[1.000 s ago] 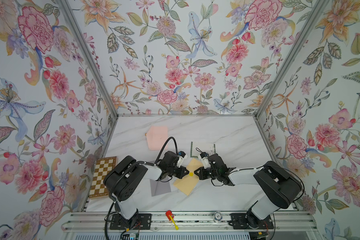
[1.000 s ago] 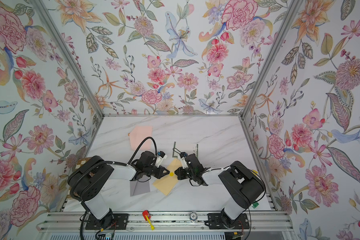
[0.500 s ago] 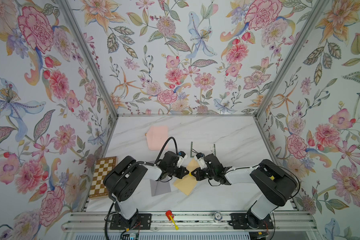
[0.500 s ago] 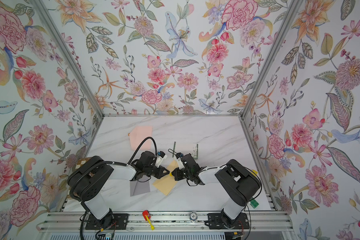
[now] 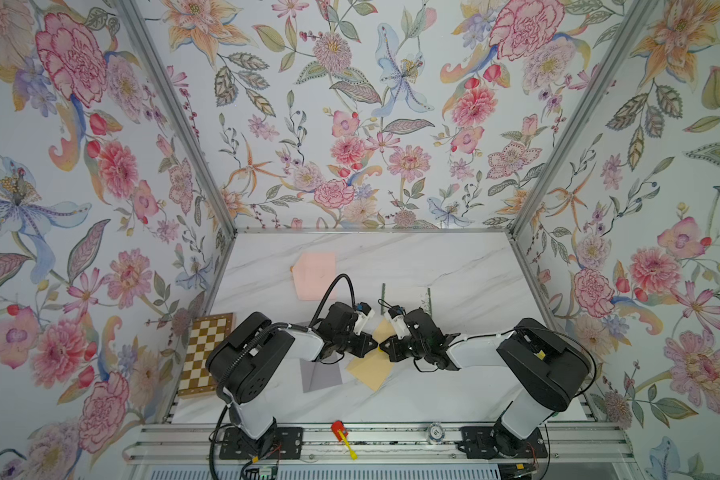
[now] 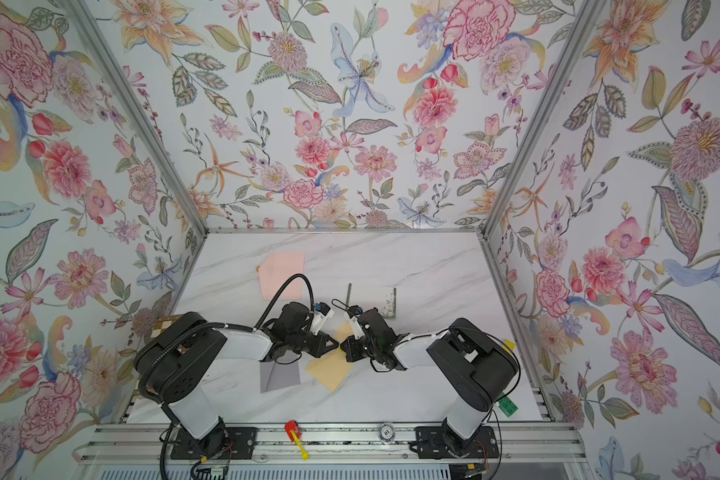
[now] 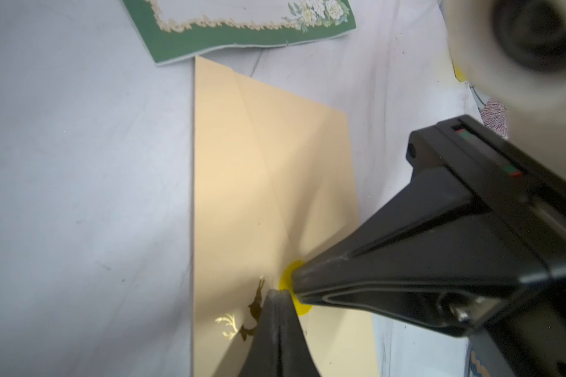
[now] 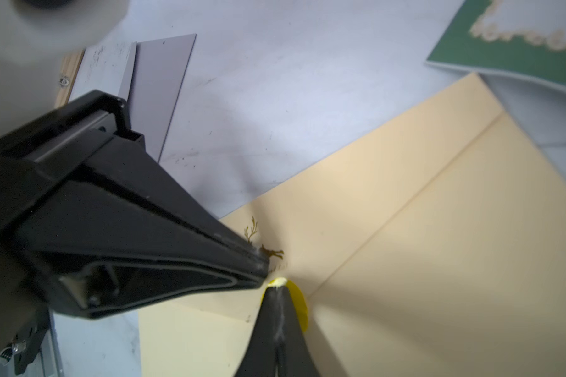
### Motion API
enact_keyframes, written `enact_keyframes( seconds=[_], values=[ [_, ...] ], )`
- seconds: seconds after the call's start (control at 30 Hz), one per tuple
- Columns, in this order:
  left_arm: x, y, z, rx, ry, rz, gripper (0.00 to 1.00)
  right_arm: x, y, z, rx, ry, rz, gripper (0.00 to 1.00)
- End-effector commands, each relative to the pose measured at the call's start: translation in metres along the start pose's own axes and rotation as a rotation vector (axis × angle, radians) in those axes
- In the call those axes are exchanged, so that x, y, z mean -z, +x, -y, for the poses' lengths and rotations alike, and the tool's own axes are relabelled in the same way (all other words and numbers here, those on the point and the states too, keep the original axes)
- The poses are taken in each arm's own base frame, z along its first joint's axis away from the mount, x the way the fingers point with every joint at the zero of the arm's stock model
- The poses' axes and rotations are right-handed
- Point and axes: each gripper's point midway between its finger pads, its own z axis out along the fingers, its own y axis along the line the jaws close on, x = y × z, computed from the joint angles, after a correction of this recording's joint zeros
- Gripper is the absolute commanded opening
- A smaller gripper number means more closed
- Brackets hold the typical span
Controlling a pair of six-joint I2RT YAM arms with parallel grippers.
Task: Fold the letter paper in half and place it into the envelope
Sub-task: Fold the envelope flap on the envelope.
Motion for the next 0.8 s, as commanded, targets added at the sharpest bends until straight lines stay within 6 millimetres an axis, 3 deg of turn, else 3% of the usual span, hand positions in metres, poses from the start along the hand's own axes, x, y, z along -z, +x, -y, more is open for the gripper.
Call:
enact_keyframes(
  seconds=[0.0,0.3,0.57,0.67,0.77],
  values=[
    [0.000,0.064,-0.038,0.090,-0.165,-0.196,0.00,-0.001,0.069,0.028,0.008,0.135,-0.232,0.04],
    [0.000,0.069,-0.040,0.097,-0.169,-0.205,0.00,0.003,0.073,0.027,-0.022,0.125,-0.219,0.03],
    [0.002,0.071,-0.041,0.097,-0.176,-0.204,0.00,0.021,0.081,0.045,-0.077,0.163,-0.206,0.04],
    [0.001,0.067,-0.039,0.093,-0.171,-0.198,0.00,0.026,0.076,0.046,-0.084,0.158,-0.184,0.06],
    [0.002,0.052,-0.030,0.082,-0.136,-0.158,0.02,0.032,0.058,0.040,-0.078,0.133,-0.132,0.10]
  ],
)
